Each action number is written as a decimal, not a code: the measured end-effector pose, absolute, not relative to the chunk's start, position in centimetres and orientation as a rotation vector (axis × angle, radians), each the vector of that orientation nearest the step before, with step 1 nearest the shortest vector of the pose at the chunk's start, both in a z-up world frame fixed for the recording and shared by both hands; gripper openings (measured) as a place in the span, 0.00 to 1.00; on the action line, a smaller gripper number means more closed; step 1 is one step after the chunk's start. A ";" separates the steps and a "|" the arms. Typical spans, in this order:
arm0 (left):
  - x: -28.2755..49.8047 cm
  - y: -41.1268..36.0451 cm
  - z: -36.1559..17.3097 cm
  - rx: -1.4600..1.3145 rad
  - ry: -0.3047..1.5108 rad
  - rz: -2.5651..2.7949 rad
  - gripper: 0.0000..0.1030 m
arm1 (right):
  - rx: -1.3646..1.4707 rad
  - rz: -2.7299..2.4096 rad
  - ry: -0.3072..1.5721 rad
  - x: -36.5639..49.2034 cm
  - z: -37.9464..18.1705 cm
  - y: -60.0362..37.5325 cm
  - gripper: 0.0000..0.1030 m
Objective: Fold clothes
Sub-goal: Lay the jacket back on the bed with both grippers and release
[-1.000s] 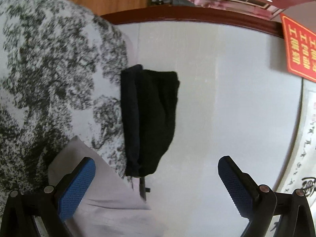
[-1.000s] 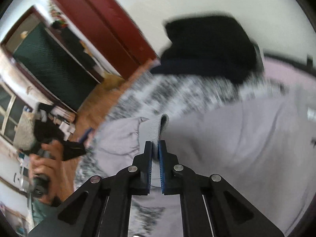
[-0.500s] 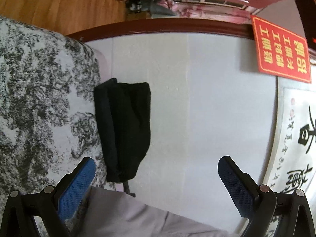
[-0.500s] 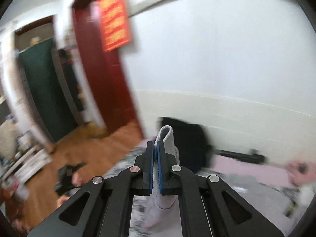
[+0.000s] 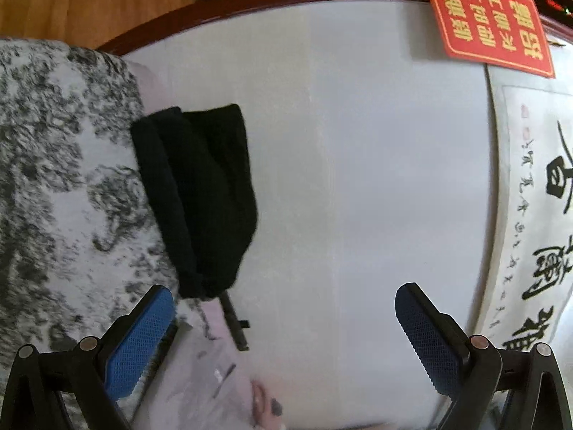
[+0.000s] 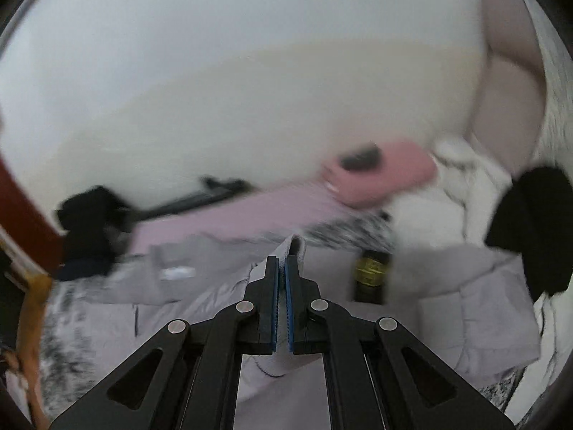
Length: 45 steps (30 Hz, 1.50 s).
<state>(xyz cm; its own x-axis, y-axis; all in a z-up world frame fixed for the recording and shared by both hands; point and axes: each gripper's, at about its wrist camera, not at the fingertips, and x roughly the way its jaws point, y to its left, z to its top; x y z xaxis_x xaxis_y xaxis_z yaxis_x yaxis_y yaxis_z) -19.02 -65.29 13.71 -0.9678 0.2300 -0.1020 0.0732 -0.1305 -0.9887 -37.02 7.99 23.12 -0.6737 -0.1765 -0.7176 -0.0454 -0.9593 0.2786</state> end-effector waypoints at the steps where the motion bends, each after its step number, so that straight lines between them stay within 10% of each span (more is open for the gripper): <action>1: -19.2 -64.9 13.9 -0.355 -1.994 2.268 0.99 | 1.253 -2.774 -0.456 -37.3 21.7 9.5 0.03; 8: -21.6 -61.2 15.2 -0.438 -1.893 2.343 0.99 | 1.372 -2.742 -0.689 -39.0 12.1 19.7 0.19; 10: -22.5 -59.9 15.6 -0.473 -1.846 2.362 0.99 | 1.387 -2.753 -0.660 -38.8 10.7 21.6 0.64; 12: -23.7 -58.0 16.1 -0.544 -1.768 2.398 0.99 | 1.352 -2.808 -0.406 -36.9 12.7 20.7 0.76; 20: -30.6 -46.8 13.6 -1.118 -1.162 2.540 0.99 | 1.152 -2.810 0.612 -29.1 17.9 16.9 0.80; 31: -38.2 -36.9 2.3 -1.727 -0.745 2.333 0.99 | 1.182 -2.781 0.604 -25.5 15.1 19.5 0.80; 36: -38.0 -39.7 -0.4 -1.892 -0.889 2.384 0.93 | 1.194 -2.762 0.784 -25.4 13.8 20.1 0.80; 45: -37.1 -41.8 0.1 -2.075 -0.732 2.617 0.90 | 1.084 -2.338 1.819 -24.5 6.5 16.8 0.81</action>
<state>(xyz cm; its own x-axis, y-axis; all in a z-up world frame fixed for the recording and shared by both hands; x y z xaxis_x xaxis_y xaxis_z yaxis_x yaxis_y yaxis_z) -37.10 -41.77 0.09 -0.2391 0.0455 -0.9699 0.4644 -0.8719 -0.1554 -24.55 16.84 6.52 -0.7639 0.4055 -0.5020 0.3868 -0.3351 -0.8592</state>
